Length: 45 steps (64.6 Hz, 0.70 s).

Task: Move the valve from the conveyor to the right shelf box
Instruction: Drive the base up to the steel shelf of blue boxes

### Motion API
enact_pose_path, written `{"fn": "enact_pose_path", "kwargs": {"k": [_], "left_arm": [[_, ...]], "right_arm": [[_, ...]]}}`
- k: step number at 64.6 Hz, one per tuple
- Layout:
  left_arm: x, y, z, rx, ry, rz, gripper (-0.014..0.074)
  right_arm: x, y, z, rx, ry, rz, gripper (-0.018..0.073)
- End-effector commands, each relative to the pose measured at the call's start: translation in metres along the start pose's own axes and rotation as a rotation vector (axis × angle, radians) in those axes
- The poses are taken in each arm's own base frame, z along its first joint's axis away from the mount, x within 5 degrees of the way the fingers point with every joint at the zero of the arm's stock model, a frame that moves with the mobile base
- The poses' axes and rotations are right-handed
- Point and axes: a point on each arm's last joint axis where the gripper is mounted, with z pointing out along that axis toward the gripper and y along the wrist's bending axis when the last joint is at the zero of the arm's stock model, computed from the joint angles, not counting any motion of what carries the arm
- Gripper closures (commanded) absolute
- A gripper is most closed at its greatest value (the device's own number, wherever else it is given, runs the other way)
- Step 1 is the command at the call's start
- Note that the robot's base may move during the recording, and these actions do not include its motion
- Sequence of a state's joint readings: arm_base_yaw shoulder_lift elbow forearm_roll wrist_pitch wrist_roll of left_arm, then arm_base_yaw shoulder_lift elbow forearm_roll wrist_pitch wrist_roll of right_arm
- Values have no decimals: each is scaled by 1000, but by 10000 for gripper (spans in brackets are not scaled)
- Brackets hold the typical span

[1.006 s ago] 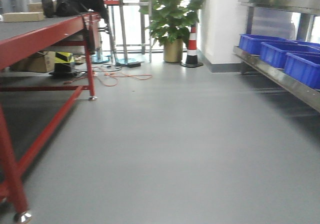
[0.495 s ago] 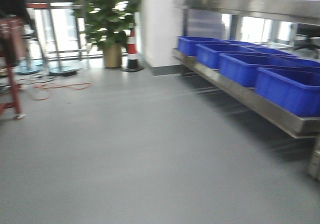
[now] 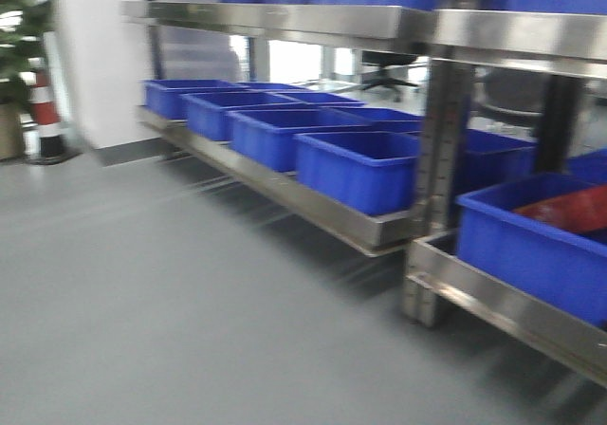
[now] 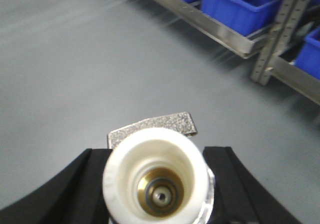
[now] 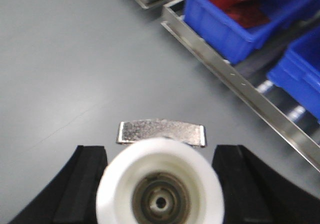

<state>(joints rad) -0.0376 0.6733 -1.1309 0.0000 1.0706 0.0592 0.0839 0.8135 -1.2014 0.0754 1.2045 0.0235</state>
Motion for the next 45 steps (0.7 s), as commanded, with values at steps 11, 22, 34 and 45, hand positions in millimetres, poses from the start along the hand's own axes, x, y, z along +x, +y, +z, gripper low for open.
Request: {"fn": "enact_pose_path", "kwargs": {"k": [11,22,34,45], "left_arm": [[-4,-1,-4,7,-60,-6,708],[-4,-1,-4,7,-62,-6,708],[-4,-1,-4,7,-62,-6,708],[-4,-1,-4,7,-62,-6,708]], "right_arm": [[-7,-1,-7,10,-87,-12,727],[-7,-1,-7,10,-87,-12,727],[-7,-1,-7,10,-87,-12,727],[-7,-1,-7,10,-87,-12,727]]}}
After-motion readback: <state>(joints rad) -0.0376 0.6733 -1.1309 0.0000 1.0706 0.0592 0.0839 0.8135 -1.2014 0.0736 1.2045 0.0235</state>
